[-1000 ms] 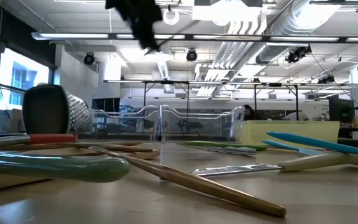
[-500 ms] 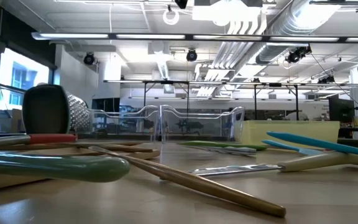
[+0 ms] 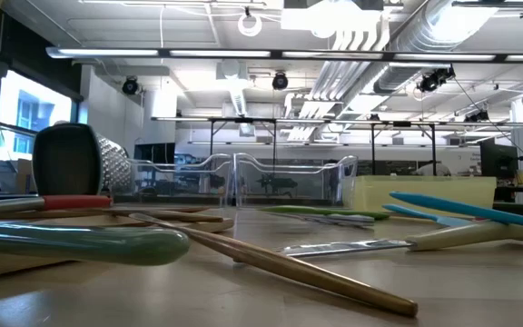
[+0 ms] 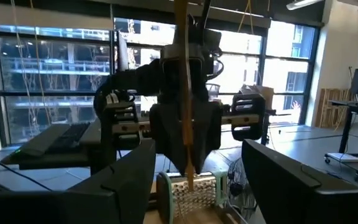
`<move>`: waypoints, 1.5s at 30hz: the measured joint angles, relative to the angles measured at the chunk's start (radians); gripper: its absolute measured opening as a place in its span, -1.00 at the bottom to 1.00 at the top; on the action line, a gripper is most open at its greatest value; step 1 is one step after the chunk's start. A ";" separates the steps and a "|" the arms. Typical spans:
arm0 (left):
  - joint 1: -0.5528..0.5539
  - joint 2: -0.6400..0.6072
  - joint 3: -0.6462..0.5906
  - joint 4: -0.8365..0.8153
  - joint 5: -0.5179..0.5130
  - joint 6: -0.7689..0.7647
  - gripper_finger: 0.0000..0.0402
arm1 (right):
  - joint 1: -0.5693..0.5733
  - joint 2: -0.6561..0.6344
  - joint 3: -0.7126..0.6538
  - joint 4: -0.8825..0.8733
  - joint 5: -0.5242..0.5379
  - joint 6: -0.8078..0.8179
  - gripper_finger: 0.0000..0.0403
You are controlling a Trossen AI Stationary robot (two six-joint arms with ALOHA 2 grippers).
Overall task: Pick & Place Kitchen Items
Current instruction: Put the top gold knife into the yellow bin
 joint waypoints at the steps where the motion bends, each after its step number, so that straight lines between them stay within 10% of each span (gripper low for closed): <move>1: -0.001 0.000 0.000 0.003 -0.019 -0.008 -0.88 | -0.006 0.000 0.000 -0.001 0.000 0.012 0.15; 15: -0.017 0.044 0.000 -0.012 -0.107 -0.044 -0.88 | -0.126 0.081 0.000 0.101 -0.178 0.015 0.15; 33: -0.020 0.067 -0.001 -0.030 -0.109 -0.050 -0.88 | -0.143 0.093 0.000 0.093 -0.155 -0.004 0.14; 45: -0.019 0.067 -0.001 -0.016 -0.108 -0.053 -0.88 | -0.143 0.093 0.000 0.050 -0.088 -0.150 -0.60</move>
